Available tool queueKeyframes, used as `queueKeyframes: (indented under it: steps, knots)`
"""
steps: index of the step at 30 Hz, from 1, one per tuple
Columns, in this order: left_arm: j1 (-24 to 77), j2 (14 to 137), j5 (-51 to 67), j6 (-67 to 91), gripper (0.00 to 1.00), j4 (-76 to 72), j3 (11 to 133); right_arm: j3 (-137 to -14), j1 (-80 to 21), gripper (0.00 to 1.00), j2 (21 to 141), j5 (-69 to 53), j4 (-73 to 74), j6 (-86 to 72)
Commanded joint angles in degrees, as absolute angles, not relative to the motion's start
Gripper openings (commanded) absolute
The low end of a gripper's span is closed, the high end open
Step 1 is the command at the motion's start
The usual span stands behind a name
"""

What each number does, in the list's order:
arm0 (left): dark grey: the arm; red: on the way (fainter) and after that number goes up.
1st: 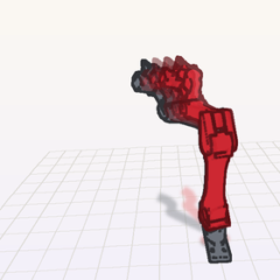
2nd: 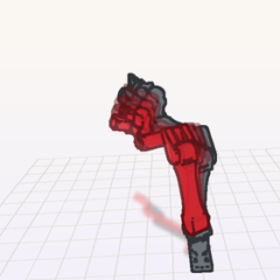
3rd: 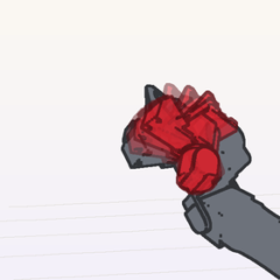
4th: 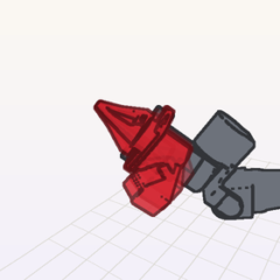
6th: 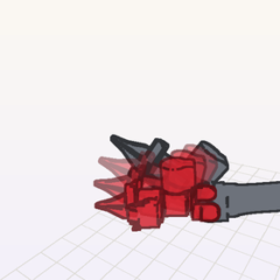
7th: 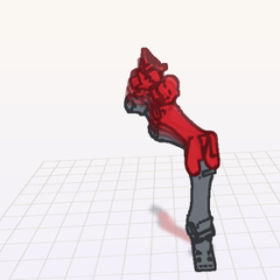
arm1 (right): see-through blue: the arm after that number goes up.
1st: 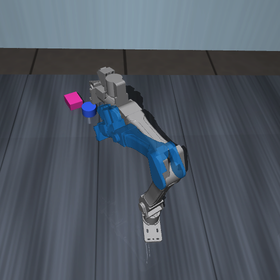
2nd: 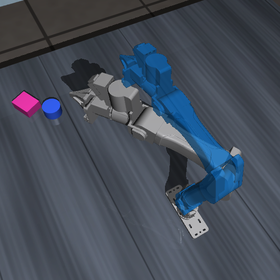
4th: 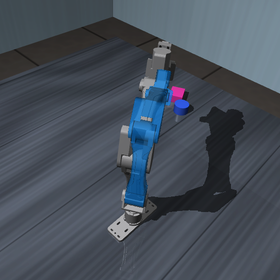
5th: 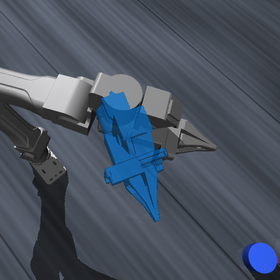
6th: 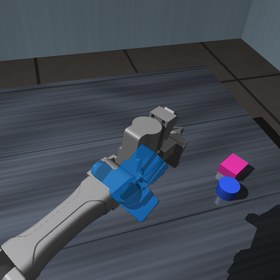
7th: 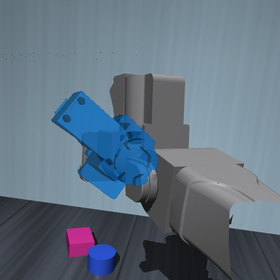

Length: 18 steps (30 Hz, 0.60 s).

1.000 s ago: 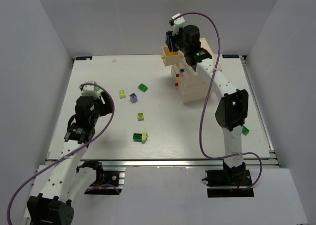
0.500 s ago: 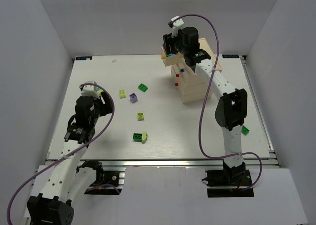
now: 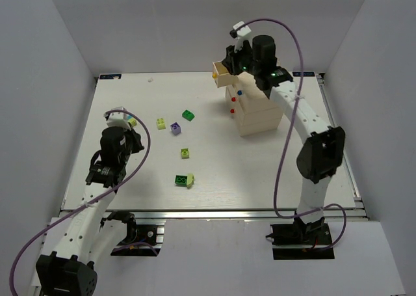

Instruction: Sort the legos into containers by color

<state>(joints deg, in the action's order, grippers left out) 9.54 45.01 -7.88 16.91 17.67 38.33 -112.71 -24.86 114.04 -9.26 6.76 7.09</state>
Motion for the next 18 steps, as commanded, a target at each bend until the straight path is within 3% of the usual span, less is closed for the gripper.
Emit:
queueKeyframes:
  steps: [1,4,7,9,10,12,14,18]
  knots:
    - [8.9,46.6,-10.4,18.4,0.17,17.5,38.1,-107.7,-23.8,0.30,100.6,-26.4,8.2,8.2]
    - [8.9,49.6,-12.5,19.9,0.06,18.3,38.9,-99.2,-23.8,0.35,91.9,-43.9,12.9,13.1]
    - [8.3,53.7,-14.0,21.7,0.09,19.4,40.8,-90.1,-24.3,0.57,83.3,-54.5,18.2,18.5]
    - [8.3,56.1,-15.2,24.1,0.26,20.9,42.4,-84.8,-24.5,0.66,79.3,-55.8,17.0,17.0]
    - [7.8,58.7,-16.5,25.0,0.52,21.4,44.0,-79.5,-24.7,0.68,75.7,-55.4,16.2,16.2]
    - [7.3,61.5,-18.2,27.7,0.75,22.9,46.1,-74.9,-24.8,0.72,71.8,-53.0,14.9,15.4]
    - [6.7,66.8,-20.0,29.0,0.85,23.6,49.6,-69.4,-24.8,0.73,69.9,-50.5,13.8,14.3]
    - [4.1,76.8,-21.3,31.5,0.90,27.4,57.3,-61.5,-24.3,0.75,63.1,-46.1,10.0,13.6]
